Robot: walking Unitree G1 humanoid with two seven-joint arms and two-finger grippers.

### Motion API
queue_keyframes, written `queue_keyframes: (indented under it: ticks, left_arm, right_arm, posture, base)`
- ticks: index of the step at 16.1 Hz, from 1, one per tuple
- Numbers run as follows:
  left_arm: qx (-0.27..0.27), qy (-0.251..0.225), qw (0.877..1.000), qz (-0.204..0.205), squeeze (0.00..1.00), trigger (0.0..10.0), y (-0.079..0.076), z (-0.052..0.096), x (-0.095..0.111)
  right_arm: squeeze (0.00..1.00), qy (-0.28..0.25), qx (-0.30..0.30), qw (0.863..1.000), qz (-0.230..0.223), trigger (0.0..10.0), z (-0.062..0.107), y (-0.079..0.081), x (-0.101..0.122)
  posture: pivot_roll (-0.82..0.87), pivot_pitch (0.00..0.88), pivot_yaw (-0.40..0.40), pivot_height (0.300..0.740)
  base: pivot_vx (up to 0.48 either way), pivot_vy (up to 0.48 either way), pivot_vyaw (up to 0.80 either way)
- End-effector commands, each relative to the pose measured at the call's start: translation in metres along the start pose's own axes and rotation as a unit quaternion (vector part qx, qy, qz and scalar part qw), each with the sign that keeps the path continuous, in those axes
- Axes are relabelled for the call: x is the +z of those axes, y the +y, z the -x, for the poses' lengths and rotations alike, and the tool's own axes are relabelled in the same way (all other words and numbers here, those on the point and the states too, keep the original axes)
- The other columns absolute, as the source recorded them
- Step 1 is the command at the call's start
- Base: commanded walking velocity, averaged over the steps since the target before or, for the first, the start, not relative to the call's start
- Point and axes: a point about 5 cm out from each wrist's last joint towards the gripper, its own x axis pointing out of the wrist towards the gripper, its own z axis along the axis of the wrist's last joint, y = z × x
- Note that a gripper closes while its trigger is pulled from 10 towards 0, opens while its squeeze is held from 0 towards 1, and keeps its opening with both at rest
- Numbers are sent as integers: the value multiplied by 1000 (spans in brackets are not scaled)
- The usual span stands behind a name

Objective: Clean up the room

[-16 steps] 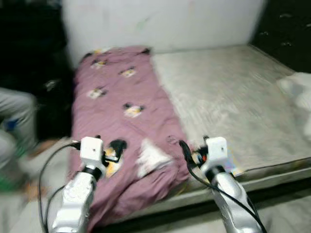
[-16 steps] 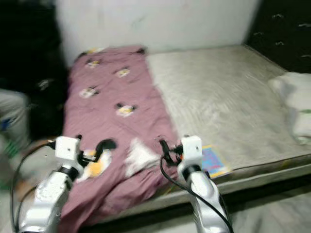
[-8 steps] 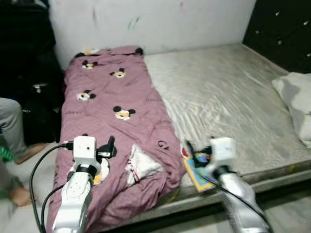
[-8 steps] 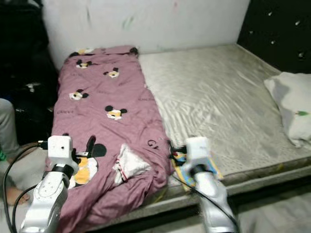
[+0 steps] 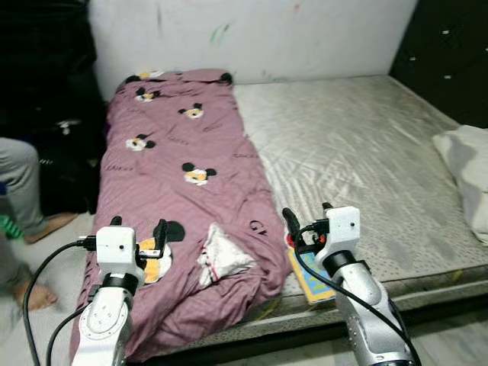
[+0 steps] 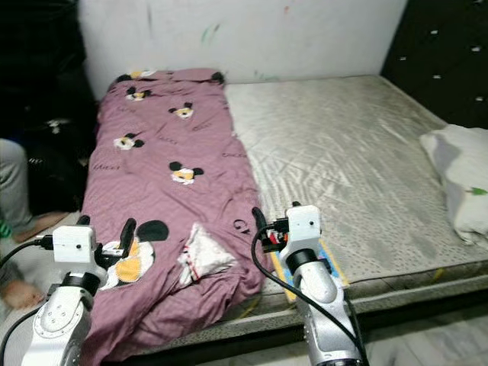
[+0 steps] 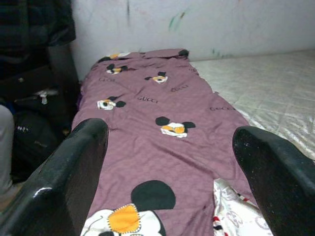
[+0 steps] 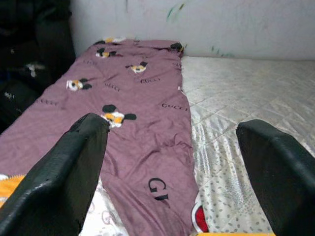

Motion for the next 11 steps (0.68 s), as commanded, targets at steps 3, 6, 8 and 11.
queue_keyframes:
  ticks: [3, 6, 8, 11]
  left_arm:
    - [-15, -3, 1000, 2, 0, 10000, -5, -3, 4]
    - [-34, -8, 999, 10, 0, 10000, -9, -5, 5]
    - [-47, -10, 999, 13, 0, 10000, -13, -5, 6]
    - [-47, -9, 999, 14, 0, 10000, -13, -7, 6]
  right_arm:
    - [0, 0, -6, 1000, 7, 10000, -2, -3, 0]
    - [0, 5, -8, 1000, 6, 10000, -1, -3, -2]
    - [0, 5, -7, 1000, 6, 10000, -2, -2, -2]
    - [0, 6, -4, 1000, 7, 10000, -4, -2, -3]
  posture:
    - [9, 0, -18, 740]
    - [3, 0, -14, 740]
    - [2, 0, -15, 740]
    - [4, 0, -14, 740]
  base:
    - [0, 0, 800]
    - [0, 0, 533]
    - [131, 0, 0]
    - [309, 0, 0]
